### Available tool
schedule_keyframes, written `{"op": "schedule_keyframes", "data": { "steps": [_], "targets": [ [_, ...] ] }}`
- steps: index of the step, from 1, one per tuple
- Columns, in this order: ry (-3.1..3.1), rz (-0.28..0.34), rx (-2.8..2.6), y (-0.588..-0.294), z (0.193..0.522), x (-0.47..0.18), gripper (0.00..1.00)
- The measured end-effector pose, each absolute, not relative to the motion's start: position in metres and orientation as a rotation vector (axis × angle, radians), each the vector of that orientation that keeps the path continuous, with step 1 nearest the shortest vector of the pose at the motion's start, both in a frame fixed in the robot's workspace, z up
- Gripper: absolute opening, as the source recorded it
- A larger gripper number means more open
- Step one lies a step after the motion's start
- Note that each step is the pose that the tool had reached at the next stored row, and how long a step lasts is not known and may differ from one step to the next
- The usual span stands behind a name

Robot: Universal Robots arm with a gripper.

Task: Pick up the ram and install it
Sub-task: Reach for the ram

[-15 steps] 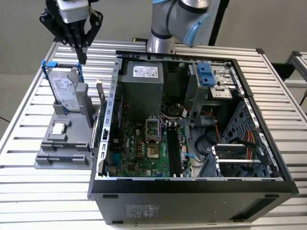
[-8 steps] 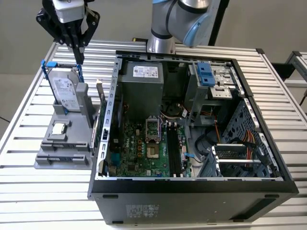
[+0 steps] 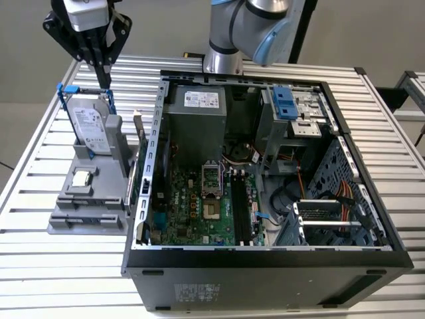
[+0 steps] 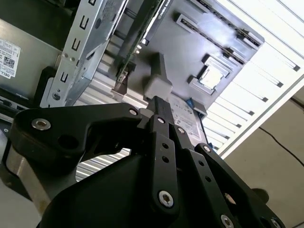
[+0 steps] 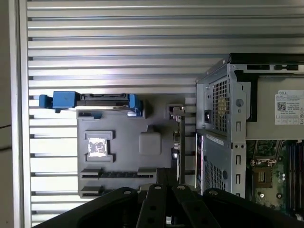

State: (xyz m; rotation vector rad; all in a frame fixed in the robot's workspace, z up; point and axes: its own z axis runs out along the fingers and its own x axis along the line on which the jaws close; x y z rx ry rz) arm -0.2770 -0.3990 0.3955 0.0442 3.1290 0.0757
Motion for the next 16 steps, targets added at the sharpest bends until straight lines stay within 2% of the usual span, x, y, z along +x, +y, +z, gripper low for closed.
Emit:
{"op": "schedule_keyframes", "data": {
  "steps": [16],
  "targets": [
    [3.129,0.076,0.044,-0.399,0.395,-0.296,0.0]
  ]
}}
